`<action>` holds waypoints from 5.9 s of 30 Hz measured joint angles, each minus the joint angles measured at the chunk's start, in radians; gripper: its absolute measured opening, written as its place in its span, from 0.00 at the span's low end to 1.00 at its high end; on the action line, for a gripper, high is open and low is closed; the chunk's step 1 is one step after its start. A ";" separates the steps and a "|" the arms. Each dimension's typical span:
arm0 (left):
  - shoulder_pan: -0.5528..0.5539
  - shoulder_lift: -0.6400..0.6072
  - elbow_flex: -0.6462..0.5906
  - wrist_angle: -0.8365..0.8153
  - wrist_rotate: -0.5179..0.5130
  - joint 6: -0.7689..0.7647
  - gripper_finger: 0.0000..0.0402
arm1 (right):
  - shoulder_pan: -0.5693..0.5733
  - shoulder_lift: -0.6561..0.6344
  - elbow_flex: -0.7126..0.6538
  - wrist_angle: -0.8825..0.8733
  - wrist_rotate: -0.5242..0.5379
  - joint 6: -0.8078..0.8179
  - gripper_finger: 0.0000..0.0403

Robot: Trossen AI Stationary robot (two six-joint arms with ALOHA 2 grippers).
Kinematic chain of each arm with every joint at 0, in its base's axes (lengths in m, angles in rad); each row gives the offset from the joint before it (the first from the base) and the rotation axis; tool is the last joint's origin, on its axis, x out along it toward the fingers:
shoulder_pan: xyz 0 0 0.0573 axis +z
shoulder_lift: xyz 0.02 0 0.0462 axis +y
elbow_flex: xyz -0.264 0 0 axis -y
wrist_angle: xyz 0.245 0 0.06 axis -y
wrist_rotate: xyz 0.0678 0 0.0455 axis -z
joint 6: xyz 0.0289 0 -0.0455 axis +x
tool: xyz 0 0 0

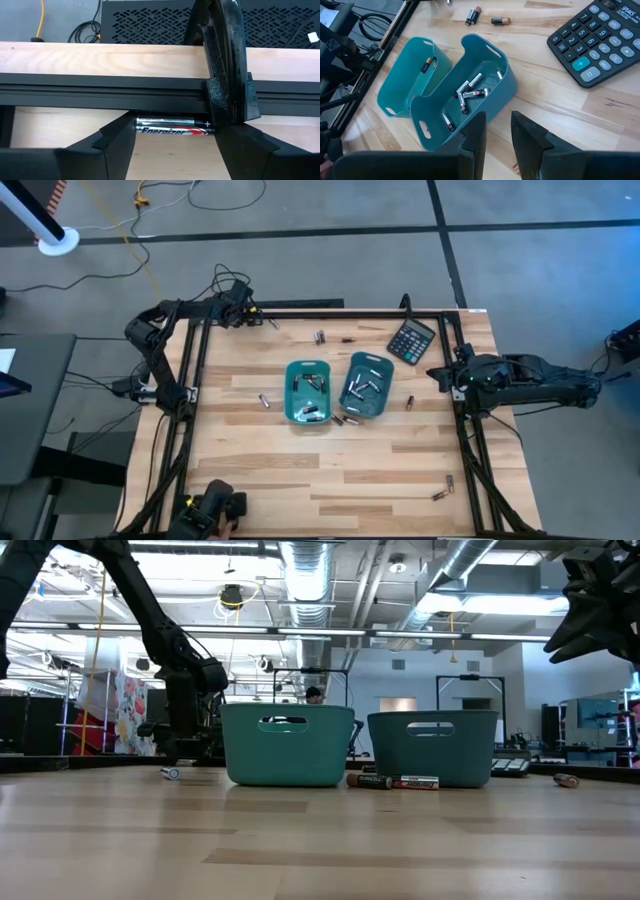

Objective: Sort batteries
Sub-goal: Put the silver battery into the blue bin, then put the black battery into the green bin

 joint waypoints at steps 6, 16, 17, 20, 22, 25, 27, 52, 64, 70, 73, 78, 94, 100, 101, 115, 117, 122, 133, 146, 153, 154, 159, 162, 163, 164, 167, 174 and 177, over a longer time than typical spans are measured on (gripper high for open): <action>0.000 0.002 0.000 -0.029 0.027 0.003 0.62 | 0.000 0.000 0.000 0.000 0.000 0.000 0.27; -0.064 -0.049 -0.001 -0.093 0.055 -0.012 0.61 | 0.000 0.000 0.000 0.000 0.000 0.014 0.27; -0.078 -0.060 -0.001 -0.106 0.057 -0.014 0.61 | 0.000 0.000 0.000 0.000 0.000 0.015 0.27; -0.126 -0.093 -0.004 -0.163 0.083 -0.019 0.61 | 0.000 0.000 0.000 0.000 0.000 0.020 0.27; -0.159 -0.113 -0.005 -0.188 0.096 -0.022 0.61 | 0.000 0.000 0.000 0.000 0.000 0.026 0.27; -0.211 -0.141 -0.006 -0.214 0.100 -0.022 0.61 | 0.000 0.000 0.000 0.000 0.001 0.026 0.27; -0.250 -0.161 -0.006 -0.229 0.091 -0.022 0.61 | 0.000 0.000 0.000 0.000 0.005 0.019 0.27; -0.713 -0.308 0.319 -0.080 0.159 0.178 0.61 | 0.000 0.000 0.000 -0.001 0.023 -0.095 0.27; -0.829 0.058 0.797 -0.216 0.227 0.403 0.61 | 0.000 0.000 0.000 -0.001 0.018 -0.098 0.27; -0.863 0.225 0.951 -0.267 0.317 0.470 0.61 | 0.001 0.000 0.000 -0.001 0.007 -0.101 0.27; -0.879 0.302 1.005 -0.290 0.317 0.498 0.61 | 0.001 0.000 0.000 -0.001 -0.003 -0.126 0.27; -0.901 0.421 1.049 -0.313 0.317 0.548 0.61 | 0.004 0.000 0.000 -0.001 -0.008 -0.140 0.27; -0.919 0.506 1.043 -0.418 0.314 0.538 0.61 | 0.010 0.000 0.000 -0.001 -0.009 -0.142 0.27; -0.917 0.506 1.043 -0.403 0.313 0.488 0.61 | 0.010 0.000 0.000 -0.001 -0.009 -0.142 0.27; -0.917 0.506 1.043 -0.394 0.313 0.487 0.61 | 0.010 0.000 0.000 -0.001 -0.009 -0.142 0.27; -0.916 0.505 1.042 -0.407 0.313 0.411 0.63 | 0.010 0.000 0.000 -0.001 -0.009 -0.148 0.27; -0.916 0.505 1.042 -0.413 0.313 0.408 0.65 | 0.010 0.000 0.000 -0.001 -0.009 -0.150 0.27; -0.916 0.505 1.042 -0.419 0.312 0.427 0.68 | 0.010 0.000 0.000 -0.001 -0.009 -0.150 0.27; -0.916 0.505 1.045 -0.420 0.307 0.466 0.69 | 0.010 0.000 0.000 -0.001 -0.009 -0.150 0.27; -0.915 0.505 1.239 -0.499 0.307 0.444 0.69 | 0.010 0.000 0.000 -0.001 -0.009 -0.151 0.27; -0.917 0.495 1.351 -0.623 0.318 0.412 0.69 | 0.010 0.000 0.000 -0.001 -0.009 -0.147 0.27; -0.919 0.487 1.351 -0.625 0.321 0.414 0.69 | 0.010 0.000 0.000 -0.001 -0.009 -0.139 0.27; -0.936 0.435 1.330 -0.607 0.386 0.450 0.69 | 0.010 0.000 0.000 -0.001 -0.009 -0.077 0.27; -0.938 0.412 1.304 -0.590 0.391 0.465 0.69 | 0.010 0.000 0.000 -0.001 -0.009 -0.020 0.27; -0.937 0.402 1.285 -0.570 0.389 0.467 0.69 | 0.010 0.000 0.000 -0.001 -0.009 -0.002 0.27; -0.936 0.387 1.261 -0.554 0.388 0.468 0.69 | 0.010 0.000 0.000 -0.001 -0.009 0.006 0.27; -0.936 0.332 1.165 -0.482 0.384 0.469 0.69 | 0.010 0.000 0.000 -0.001 -0.009 0.015 0.27; -0.928 0.128 0.795 -0.218 0.384 0.443 0.69 | 0.007 0.000 0.000 -0.001 -0.009 0.127 0.27; -0.918 0.016 0.616 -0.095 0.379 0.429 0.69 | 0.007 0.017 0.000 -0.001 -0.009 0.192 0.26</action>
